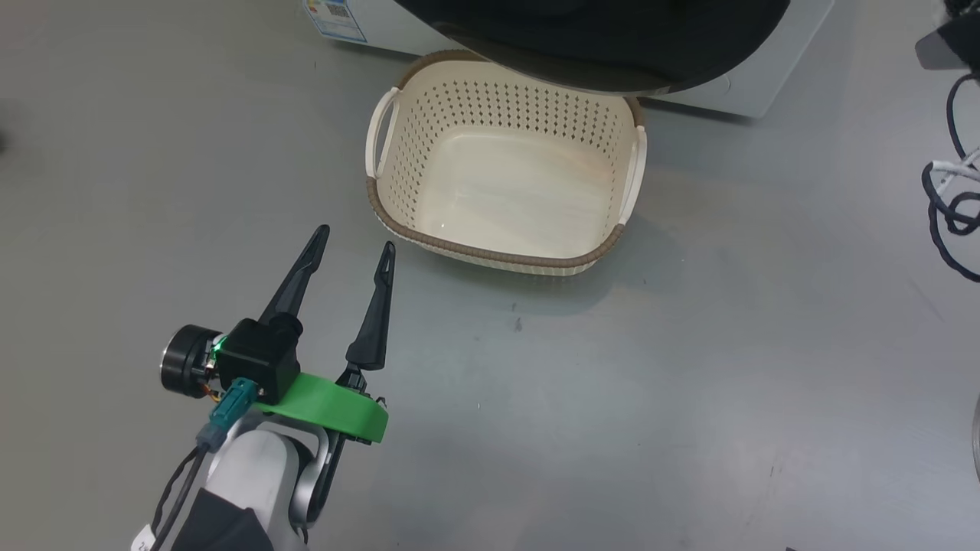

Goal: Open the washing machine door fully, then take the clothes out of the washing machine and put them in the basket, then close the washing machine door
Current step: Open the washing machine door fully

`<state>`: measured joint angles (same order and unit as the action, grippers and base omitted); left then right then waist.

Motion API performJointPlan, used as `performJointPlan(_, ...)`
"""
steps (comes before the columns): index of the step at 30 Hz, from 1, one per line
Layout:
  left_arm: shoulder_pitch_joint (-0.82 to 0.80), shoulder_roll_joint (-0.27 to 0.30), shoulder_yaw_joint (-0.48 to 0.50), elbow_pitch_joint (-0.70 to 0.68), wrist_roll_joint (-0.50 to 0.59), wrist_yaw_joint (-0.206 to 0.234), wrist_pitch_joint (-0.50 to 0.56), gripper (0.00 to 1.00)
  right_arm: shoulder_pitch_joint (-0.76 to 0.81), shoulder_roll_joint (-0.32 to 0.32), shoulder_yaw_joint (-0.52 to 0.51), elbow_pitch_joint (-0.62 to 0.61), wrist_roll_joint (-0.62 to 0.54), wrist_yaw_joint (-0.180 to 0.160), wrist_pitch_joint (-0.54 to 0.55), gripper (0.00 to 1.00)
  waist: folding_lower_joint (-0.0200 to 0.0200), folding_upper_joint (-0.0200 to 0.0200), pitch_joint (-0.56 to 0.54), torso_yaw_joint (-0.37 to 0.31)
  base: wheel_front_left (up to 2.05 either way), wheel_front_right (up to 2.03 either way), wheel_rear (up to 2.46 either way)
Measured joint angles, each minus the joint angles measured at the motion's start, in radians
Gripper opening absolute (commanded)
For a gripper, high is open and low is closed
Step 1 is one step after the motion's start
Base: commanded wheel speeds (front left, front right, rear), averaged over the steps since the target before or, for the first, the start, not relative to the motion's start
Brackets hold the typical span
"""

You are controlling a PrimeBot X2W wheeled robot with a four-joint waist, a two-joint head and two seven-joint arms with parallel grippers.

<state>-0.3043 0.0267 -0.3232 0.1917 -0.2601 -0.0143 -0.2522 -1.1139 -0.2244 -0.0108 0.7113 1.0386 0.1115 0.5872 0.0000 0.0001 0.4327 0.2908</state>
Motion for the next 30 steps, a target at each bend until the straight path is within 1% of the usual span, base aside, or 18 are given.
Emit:
performJointPlan(2,0.002,0.0,0.003,0.002,0.001,0.0,0.0,1.0,0.025,-0.017,0.026,-0.02,-0.042,0.011,-0.039,0.0,0.0,0.0,-0.015,-0.004,0.0,0.0,0.0)
performJointPlan(3,0.002,0.0,0.003,0.002,0.001,0.0,0.0,1.0,0.025,-0.017,0.026,-0.02,-0.042,0.011,-0.039,0.0,0.0,0.0,-0.015,-0.004,0.0,0.0,0.0)
performJointPlan(4,0.006,0.0,0.006,0.004,0.001,0.0,0.0,1.0,0.052,-0.035,0.049,-0.046,-0.08,0.011,-0.082,0.0,0.0,0.0,-0.031,-0.009,0.0,0.0,0.0)
performJointPlan(5,0.006,0.0,0.006,0.004,0.001,0.0,0.0,1.0,0.052,-0.035,0.049,-0.046,-0.08,0.011,-0.082,0.0,0.0,0.0,-0.031,-0.009,0.0,0.0,0.0)
performJointPlan(9,0.026,0.001,0.017,0.012,0.007,0.0,0.0,1.0,0.123,-0.068,0.106,-0.105,-0.171,0.014,-0.179,0.0,0.0,0.0,-0.064,-0.02,0.0,0.0,0.0)
performJointPlan(12,0.043,0.001,0.032,0.017,0.007,0.002,0.0,1.0,0.189,-0.068,0.134,-0.145,-0.204,0.014,-0.259,0.0,0.0,0.0,-0.091,-0.03,0.0,0.0,0.0)
performJointPlan(15,0.061,0.001,0.048,0.017,0.011,0.01,0.0,1.0,0.251,-0.067,0.197,-0.222,-0.249,0.013,-0.335,0.0,0.0,0.0,-0.117,-0.044,0.0,0.0,0.0)
performJointPlan(18,0.079,0.003,0.064,0.017,0.018,0.011,0.0,1.0,0.296,-0.06,0.235,-0.282,-0.274,0.013,-0.411,0.0,0.0,0.0,-0.138,-0.064,0.0,0.0,0.0)
performJointPlan(24,0.1,0.003,0.075,0.015,0.029,0.011,0.0,1.0,0.416,-0.091,0.251,-0.334,-0.363,0.013,-0.569,0.0,0.0,0.0,-0.173,-0.103,0.0,0.0,0.0)
performJointPlan(25,0.104,0.003,0.079,0.014,0.03,0.011,0.0,1.0,0.434,-0.094,0.25,-0.336,-0.379,0.013,-0.594,0.67,0.0,0.0,-0.178,-0.109,0.0,0.0,0.0)
performJointPlan(26,0.109,0.003,0.083,0.014,0.032,0.011,0.0,1.0,0.451,-0.095,0.246,-0.338,-0.39,0.013,-0.615,1.0,-0.0001,0.0,-0.182,-0.115,0.0,0.0,0.0)
performJointPlan(30,0.121,0.003,0.087,0.013,0.032,0.011,0.0,1.0,0.527,-0.108,0.254,-0.35,-0.452,0.012,-0.688,1.0,-0.0001,0.0,-0.202,-0.132,0.0,0.0,0.0)
